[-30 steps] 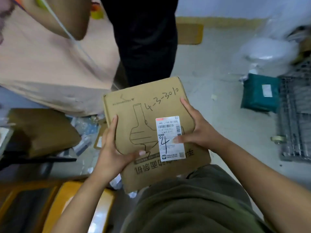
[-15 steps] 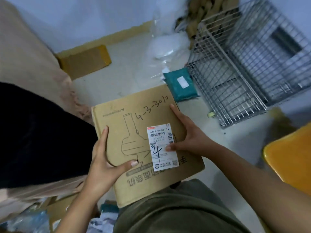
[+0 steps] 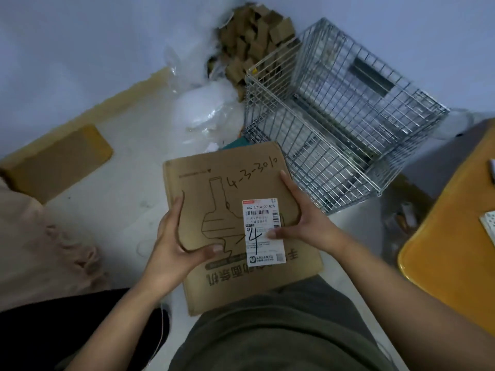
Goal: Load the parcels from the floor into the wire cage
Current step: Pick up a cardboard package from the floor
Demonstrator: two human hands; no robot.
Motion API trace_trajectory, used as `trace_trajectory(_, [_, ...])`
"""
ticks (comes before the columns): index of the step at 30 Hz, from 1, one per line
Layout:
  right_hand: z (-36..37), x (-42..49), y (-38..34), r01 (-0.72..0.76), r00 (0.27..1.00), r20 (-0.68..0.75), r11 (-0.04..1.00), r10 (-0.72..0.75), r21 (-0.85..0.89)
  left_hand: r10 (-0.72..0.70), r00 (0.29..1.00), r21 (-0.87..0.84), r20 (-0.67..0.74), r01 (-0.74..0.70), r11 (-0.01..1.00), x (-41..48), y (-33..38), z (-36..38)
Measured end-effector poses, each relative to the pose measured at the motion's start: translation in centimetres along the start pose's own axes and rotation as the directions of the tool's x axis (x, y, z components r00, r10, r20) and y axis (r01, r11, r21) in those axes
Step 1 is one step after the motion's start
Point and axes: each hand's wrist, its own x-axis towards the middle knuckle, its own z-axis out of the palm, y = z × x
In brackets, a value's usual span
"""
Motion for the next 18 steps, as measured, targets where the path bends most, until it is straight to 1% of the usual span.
trace_trajectory(4, [-2.4, 4.8, -0.2, -0.002, 1.000, -0.025, 1.000, 0.003, 0.021, -0.001, 1.000, -0.087, 0.011, 0.002, 0.996, 5.9, 1.6, 0.1])
trace_trajectory(7, [-4.6, 9.3, 0.0, -0.019, 1.000, -0.026, 0.999, 0.018, -0.033, -0.063, 0.998, -0.127, -0.002, 0.062, 0.990, 10.8, 2.4, 1.0])
trace_trajectory(9, [-6.3, 13.0, 0.5, -0.049, 0.999, -0.029, 0.994, 0.046, -0.099, -0.092, 0.996, -0.127, 0.012, 0.093, 0.988, 14.3, 2.5, 2.1])
trace_trajectory(13, [-9.7, 21.2, 3.0, -0.071, 0.997, 0.015, 0.994, 0.072, -0.086, -0.170, 0.985, -0.105, -0.010, 0.168, 0.980, 22.1, 2.3, 4.8])
trace_trajectory(16, [-11.9, 27.5, 5.7, -0.096, 0.994, 0.040, 0.988, 0.102, -0.122, -0.260, 0.964, -0.073, -0.047, 0.257, 0.964, 28.1, 1.4, 7.3])
trace_trajectory(18, [-13.3, 31.7, 7.9, -0.110, 0.991, 0.064, 0.986, 0.119, -0.123, -0.294, 0.953, -0.083, -0.068, 0.288, 0.954, 32.0, 0.1, 8.9])
